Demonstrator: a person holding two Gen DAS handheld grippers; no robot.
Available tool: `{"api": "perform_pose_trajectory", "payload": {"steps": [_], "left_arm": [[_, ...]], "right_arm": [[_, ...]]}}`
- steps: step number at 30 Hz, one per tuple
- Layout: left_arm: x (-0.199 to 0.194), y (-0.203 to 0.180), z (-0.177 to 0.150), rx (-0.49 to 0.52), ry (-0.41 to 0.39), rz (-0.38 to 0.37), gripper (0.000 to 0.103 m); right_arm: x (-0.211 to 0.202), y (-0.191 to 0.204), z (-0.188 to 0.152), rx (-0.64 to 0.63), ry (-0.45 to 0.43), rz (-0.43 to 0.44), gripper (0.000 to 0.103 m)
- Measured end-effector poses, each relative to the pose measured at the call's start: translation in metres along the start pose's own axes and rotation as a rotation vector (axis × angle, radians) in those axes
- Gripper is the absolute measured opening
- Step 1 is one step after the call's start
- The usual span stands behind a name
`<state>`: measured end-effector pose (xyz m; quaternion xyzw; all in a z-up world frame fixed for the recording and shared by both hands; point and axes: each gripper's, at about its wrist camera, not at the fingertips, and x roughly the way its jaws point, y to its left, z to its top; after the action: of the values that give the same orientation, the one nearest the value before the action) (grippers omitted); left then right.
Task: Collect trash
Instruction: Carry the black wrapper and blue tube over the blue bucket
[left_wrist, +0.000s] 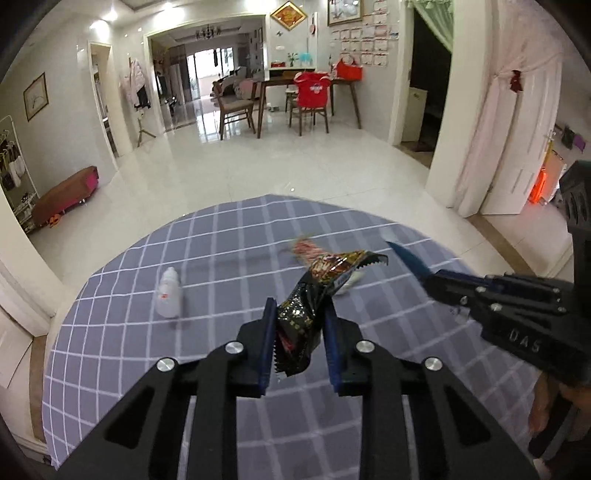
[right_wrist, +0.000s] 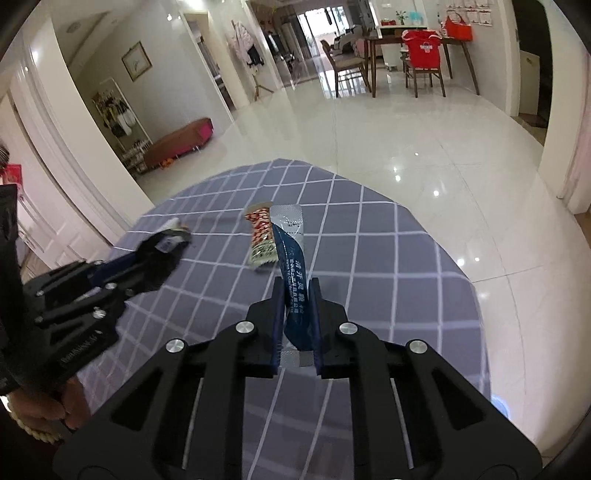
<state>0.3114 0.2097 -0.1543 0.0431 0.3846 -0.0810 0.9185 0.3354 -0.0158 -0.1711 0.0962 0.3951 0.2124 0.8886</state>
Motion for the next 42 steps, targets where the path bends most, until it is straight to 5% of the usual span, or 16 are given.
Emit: {"api": "perform_pose_trajectory", "payload": {"steps": [10, 19, 30, 33, 42], "left_arm": [[-0.053, -0.121, -0.008, 0.065, -0.093, -0.113, 0.023], [-0.045, -0.259, -0.039, 0.197, -0.031, -0.28, 0.023], [0.009, -0.348, -0.078, 0.248, 0.099, -0.34, 0.023], [0.024, -0.356, -0.084, 0.252, 0.133, -0.328, 0.023], [0.05, -0.375, -0.093, 0.276, 0.193, -0.326, 0.024]], "right_arm": [[-0.132, -0.067, -0.061, 0.18, -0.19, 0.007, 0.013], [-0.224, -0.152, -0.142, 0.337, -0.291, -0.127, 0.013], [-0.241, -0.217, -0.204, 0.478, -0.274, -0.227, 0.016], [-0.229, -0.244, -0.215, 0.563, -0.24, -0.203, 0.057], [-0.224, -0.269, -0.225, 0.575, -0.222, -0.273, 0.059]]}}
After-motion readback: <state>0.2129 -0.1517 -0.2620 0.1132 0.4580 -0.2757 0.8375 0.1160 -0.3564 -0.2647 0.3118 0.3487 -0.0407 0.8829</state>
